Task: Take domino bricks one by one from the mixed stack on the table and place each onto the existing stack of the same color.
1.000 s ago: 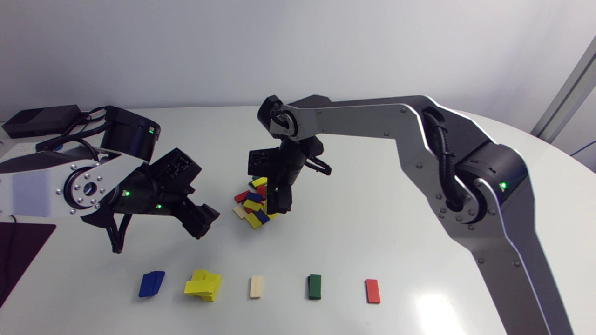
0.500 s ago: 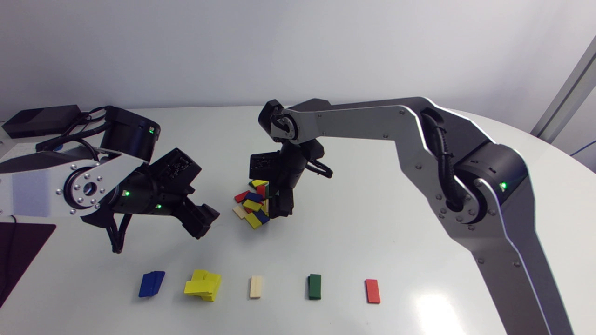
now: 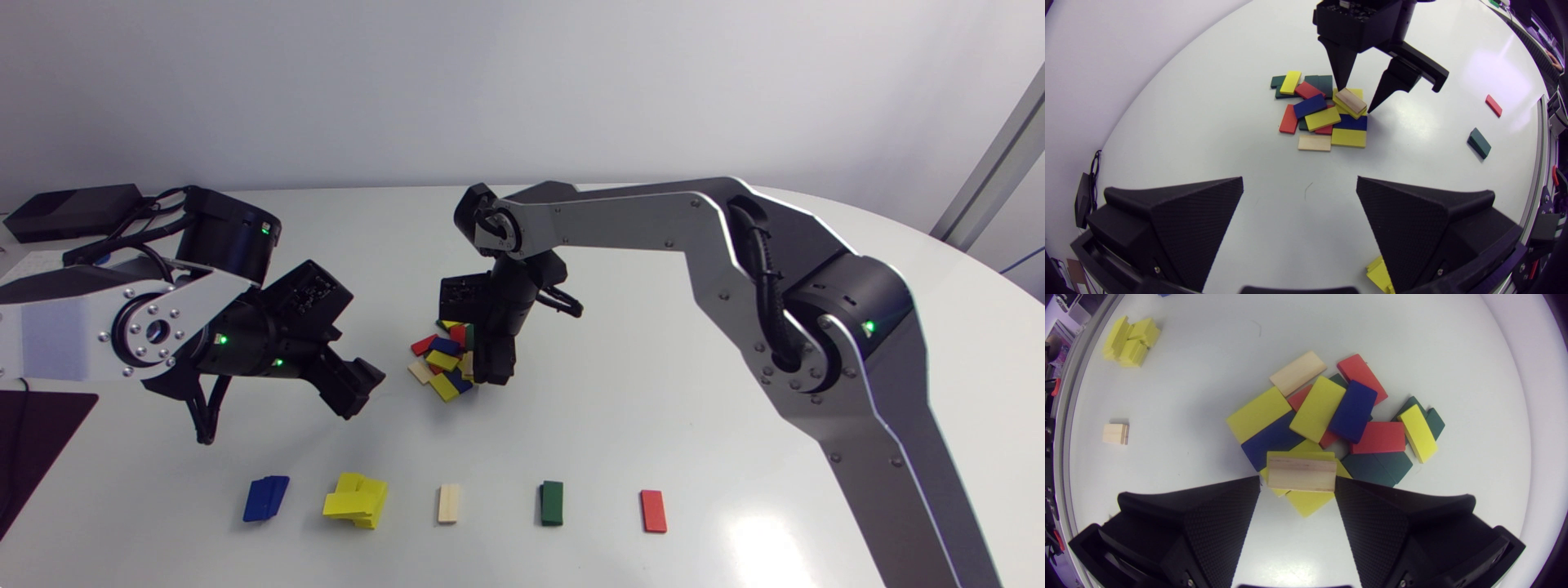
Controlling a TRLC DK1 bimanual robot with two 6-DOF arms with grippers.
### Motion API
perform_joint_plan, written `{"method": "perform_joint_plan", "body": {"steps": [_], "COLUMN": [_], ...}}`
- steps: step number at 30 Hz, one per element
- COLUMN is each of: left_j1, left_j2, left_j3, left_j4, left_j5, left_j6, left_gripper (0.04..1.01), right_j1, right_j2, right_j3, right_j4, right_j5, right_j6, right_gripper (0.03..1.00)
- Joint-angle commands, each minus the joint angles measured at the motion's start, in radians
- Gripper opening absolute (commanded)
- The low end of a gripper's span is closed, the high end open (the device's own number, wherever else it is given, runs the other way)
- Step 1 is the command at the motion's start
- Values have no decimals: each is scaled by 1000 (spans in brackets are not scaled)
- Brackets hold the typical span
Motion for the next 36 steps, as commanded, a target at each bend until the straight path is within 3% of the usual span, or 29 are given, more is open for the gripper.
{"method": "perform_joint_plan", "body": {"steps": [1,7,13,21,22,24,26,30,36], "left_j1": [-2,0,0,0,0,0,0,-2,-2], "left_j2": [0,0,0,-4,-5,-7,-7,-8,-11], "left_j3": [-26,-28,-26,-26,-28,-28,-26,-26,-26], "left_j4": [8,8,8,8,8,8,8,8,6], "left_j5": [12,12,12,12,12,12,12,12,12], "left_j6": [8,9,11,12,12,12,12,12,12], "left_gripper": [985,985,985,985,985,985,985,985,985], "right_j1": [-2,-2,-2,-1,-2,-5,-8,-8,-1], "right_j2": [33,24,12,-25,-25,-26,-30,-34,-36], "right_j3": [14,25,17,-11,-14,-23,-29,-30,-23], "right_j4": [-1,-7,-9,-9,-6,-4,-3,-3,-1], "right_j5": [1,9,9,11,11,17,18,23,25], "right_j6": [10,12,12,13,13,13,13,18,21], "right_gripper": [498,495,279,280,315,487,518,874,905]}}
